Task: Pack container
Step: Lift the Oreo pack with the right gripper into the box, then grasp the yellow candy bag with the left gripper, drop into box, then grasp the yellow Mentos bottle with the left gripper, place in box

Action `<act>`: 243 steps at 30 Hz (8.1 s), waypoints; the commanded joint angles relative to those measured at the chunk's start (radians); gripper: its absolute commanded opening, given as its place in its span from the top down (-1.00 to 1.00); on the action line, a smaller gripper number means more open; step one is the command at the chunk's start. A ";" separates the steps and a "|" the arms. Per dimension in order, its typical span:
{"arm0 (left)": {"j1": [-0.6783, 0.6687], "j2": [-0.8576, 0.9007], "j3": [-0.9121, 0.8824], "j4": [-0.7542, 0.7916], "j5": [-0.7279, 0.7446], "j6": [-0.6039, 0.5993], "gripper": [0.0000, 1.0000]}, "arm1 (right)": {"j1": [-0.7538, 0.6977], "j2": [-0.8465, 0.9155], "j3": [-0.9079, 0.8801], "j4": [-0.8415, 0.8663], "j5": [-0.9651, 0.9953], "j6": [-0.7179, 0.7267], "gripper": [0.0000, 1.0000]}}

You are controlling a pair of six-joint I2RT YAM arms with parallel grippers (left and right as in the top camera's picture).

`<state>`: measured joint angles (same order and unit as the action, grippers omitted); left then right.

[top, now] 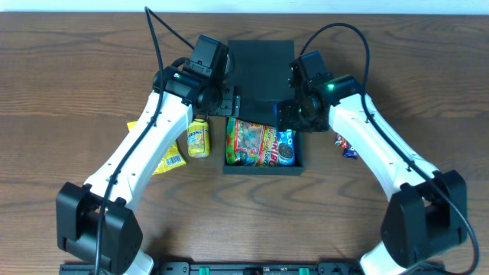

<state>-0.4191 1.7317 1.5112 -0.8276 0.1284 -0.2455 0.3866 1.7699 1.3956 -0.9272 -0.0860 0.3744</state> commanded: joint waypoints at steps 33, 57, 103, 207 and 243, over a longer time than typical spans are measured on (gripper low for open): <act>0.365 -0.238 -0.545 0.136 -0.102 0.053 -0.89 | -0.008 -0.007 -0.002 -0.004 0.014 -0.058 -0.56; 0.374 -0.116 -0.747 0.439 -0.078 0.005 -0.36 | -0.008 -0.007 -0.002 -0.004 0.014 -0.057 -0.56; -0.245 -0.181 -0.461 0.384 -0.127 -0.345 0.89 | -0.269 -0.280 -0.001 -0.069 0.019 -0.110 -0.66; 0.048 -0.095 -0.439 0.295 -0.187 -0.169 0.37 | -0.289 -0.280 -0.001 -0.113 0.034 -0.174 -0.83; -0.372 -0.059 -0.362 0.570 -0.111 -0.282 -0.41 | -0.369 -0.280 -0.001 -0.167 0.027 -0.188 -0.86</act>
<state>-0.7940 1.6951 1.0988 -0.2474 0.0299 -0.5652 0.0250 1.5017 1.3952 -1.0893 -0.0669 0.2142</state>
